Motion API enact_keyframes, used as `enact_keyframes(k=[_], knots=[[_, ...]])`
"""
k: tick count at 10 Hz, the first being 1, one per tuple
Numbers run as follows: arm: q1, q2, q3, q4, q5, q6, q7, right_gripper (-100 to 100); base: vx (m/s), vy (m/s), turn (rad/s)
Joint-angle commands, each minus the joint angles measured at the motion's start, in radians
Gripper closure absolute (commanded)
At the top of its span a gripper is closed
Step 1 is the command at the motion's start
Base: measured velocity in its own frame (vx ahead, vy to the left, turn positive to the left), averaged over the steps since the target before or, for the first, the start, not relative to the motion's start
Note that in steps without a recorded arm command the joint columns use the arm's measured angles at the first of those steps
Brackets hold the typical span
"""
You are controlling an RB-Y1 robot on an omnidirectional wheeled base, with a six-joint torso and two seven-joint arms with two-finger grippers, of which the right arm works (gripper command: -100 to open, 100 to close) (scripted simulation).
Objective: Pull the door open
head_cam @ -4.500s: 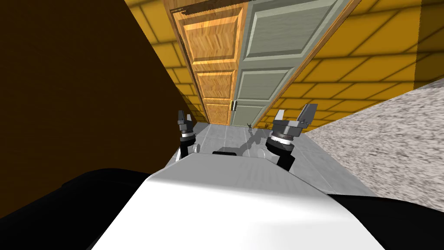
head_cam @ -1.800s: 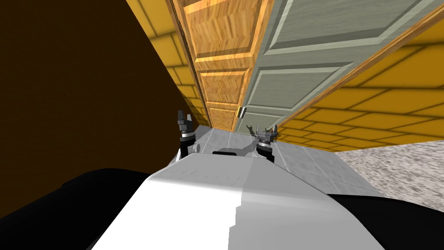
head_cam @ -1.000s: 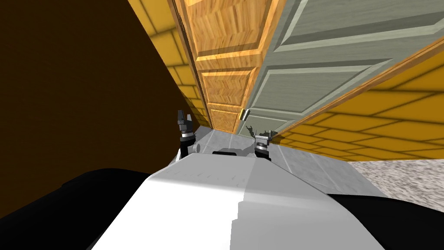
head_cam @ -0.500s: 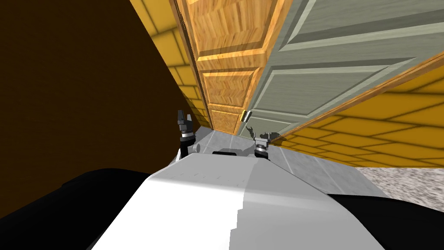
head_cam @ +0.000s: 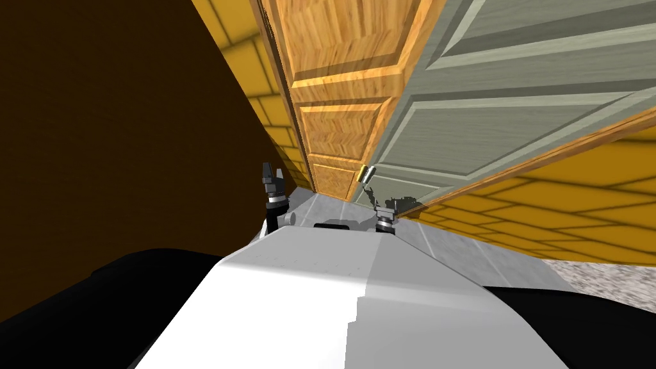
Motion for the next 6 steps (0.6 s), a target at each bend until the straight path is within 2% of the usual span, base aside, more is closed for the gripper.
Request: enact_keyframes(k=[1,6], knots=[[0.003,-0.006,0.008,0.035,-0.013,-0.017,-0.044,-100,0.093,0.003,0.05],[0.003,-0.027,0.026,0.133,-0.057,-0.05,-0.163,-100,0.103,0.005,0.047]])
